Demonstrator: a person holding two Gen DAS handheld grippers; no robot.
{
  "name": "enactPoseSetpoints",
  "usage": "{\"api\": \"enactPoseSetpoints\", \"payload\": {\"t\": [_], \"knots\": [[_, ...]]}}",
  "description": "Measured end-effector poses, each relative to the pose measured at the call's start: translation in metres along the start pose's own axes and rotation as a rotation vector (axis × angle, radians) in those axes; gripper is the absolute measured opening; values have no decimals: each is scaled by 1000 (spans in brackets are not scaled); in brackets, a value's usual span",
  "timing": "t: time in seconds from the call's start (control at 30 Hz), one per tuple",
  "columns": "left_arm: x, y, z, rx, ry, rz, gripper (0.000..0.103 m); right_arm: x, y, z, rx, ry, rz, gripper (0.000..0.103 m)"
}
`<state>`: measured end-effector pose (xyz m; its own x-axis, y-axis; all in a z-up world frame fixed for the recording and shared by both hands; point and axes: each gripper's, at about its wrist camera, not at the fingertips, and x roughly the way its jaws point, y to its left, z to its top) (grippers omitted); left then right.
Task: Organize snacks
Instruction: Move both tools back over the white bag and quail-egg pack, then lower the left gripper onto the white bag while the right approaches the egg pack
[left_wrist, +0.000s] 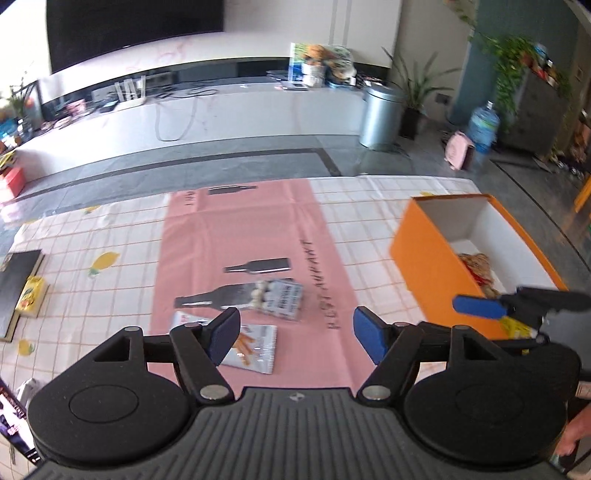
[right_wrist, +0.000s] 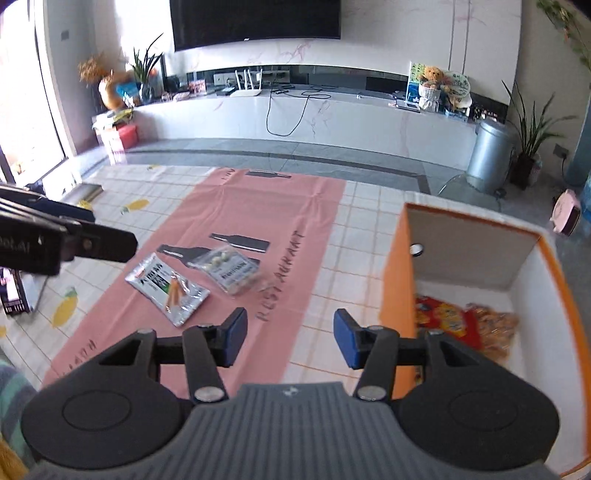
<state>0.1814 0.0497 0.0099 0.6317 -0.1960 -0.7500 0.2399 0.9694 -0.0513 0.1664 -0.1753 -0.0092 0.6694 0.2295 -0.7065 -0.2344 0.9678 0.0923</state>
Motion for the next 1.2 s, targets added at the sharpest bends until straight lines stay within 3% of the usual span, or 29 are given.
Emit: {"api": "enactPoseSetpoints", "payload": {"t": [0.1,0.23,0.4,0.6,0.77,0.87,0.93,1.03,1.1,1.2], "knots": [[8,23,-9,-85,21,33,85,20,12,-11,34,-11,17,52],[26,54,-27,-231,63,21,85,52,23,-19,17,29,31,53],[56,65,-47,-349,132,31,85,89,29,-19,-2,47,19,53],[102,61,-64,-368,219,27,83,126,36,-22,-20,75,47,52],[124,59,-65,-343,228,52,80,145,36,-24,-58,74,57,46],[132,58,-63,-287,229,68,72,154,38,-21,-66,68,71,41],[134,58,-60,-217,237,84,53,159,39,-18,-75,62,76,36],[133,69,-58,-166,267,85,26,166,44,-14,-78,69,94,16],[132,81,-57,-157,290,103,16,169,47,-15,-62,76,117,8],[129,100,-58,-172,309,116,9,169,53,-17,-27,82,151,0]]}}
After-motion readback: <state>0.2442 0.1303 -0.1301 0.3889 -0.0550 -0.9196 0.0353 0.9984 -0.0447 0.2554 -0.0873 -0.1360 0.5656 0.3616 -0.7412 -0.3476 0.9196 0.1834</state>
